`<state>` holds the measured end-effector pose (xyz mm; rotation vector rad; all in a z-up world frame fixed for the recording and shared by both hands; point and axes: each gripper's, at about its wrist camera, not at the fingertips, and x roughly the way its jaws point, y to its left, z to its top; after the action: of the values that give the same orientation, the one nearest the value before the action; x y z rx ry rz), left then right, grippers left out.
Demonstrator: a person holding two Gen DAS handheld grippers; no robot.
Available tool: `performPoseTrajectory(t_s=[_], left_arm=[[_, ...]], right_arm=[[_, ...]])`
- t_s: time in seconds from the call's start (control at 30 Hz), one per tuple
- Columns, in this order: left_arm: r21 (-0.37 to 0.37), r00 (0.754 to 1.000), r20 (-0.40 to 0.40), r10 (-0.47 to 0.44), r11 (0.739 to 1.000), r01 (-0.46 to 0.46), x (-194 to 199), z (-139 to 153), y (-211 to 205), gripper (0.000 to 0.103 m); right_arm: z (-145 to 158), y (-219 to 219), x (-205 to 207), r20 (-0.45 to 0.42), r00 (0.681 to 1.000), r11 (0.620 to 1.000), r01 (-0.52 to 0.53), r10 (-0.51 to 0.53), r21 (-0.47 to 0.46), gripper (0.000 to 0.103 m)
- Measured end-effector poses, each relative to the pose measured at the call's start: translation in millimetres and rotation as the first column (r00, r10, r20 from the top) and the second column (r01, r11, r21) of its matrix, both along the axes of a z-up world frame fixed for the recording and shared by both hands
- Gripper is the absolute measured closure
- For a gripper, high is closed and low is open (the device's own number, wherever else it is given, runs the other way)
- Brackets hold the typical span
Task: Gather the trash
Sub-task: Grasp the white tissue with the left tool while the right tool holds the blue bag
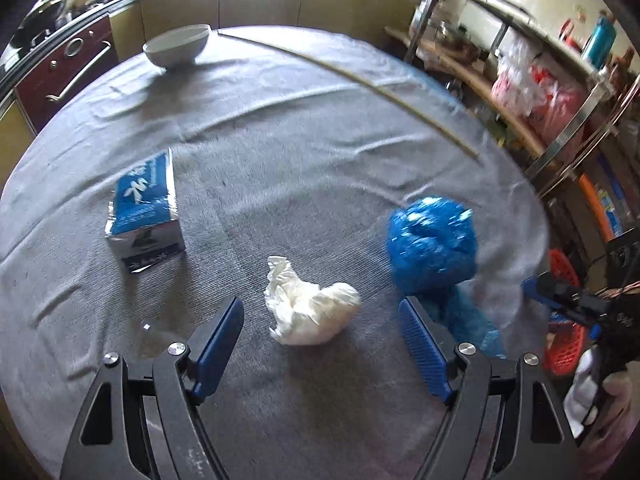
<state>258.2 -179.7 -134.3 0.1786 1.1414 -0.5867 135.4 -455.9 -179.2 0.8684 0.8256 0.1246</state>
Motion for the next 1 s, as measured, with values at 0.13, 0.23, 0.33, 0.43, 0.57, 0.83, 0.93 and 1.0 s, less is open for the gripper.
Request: performPoseTrajectory(t_s=[0.13,0.23,0.33,0.43,0.57,0.83,0.93,1.0], left_arm=[[0.014,0.999,-0.027,-0.024,1.000,0.024,5.1,-12.8,-7.5,0.023],[0.002,0.998,-0.038,-0.049,0.999,0.049,4.1,-19.7,-10.3,0.042],[0.001,0.997,-0.016,-0.075,0.997,0.075,-2.5,-20.5,-9.0,0.052],[-0.021,0.996,0.009,-0.094,0.995,0.094,-11.4,-14.3,-5.0,0.055],[-0.054,0.993,0.065,-0.102,0.993,0.105,-31.7,5.5,7.9,0.055],[-0.162,0.995,0.084,-0.044,0.985,0.057,-68.6,29.3,54.4,0.055],[-0.169,0.997,0.078,-0.003,0.985,0.016,-76.0,27.0,70.0,0.055],[-0.172,0.997,0.071,0.017,0.985,-0.005,-80.4,25.0,80.2,0.055]], right_arm=[[-0.5,-5.6,4.4,0.012,1.000,1.000,-0.005,0.004,0.023,0.044],[3.6,-0.9,13.9,0.025,0.999,0.999,-0.030,0.029,0.027,0.044],[10.5,9.9,30.2,0.038,0.997,0.997,-0.065,0.064,0.033,0.041],[16.1,22.8,50.0,0.048,0.994,0.994,-0.099,0.097,0.044,0.037],[21.0,44.4,75.5,0.040,0.990,0.990,-0.136,0.135,0.026,0.036],[7.5,95.7,119.2,-0.060,0.980,0.972,-0.194,0.187,-0.134,0.031],[1.3,111.4,124.8,-0.046,0.980,0.962,-0.200,0.195,-0.188,0.031],[2.9,123.7,125.8,-0.047,0.977,0.939,-0.213,0.208,-0.269,0.035]])
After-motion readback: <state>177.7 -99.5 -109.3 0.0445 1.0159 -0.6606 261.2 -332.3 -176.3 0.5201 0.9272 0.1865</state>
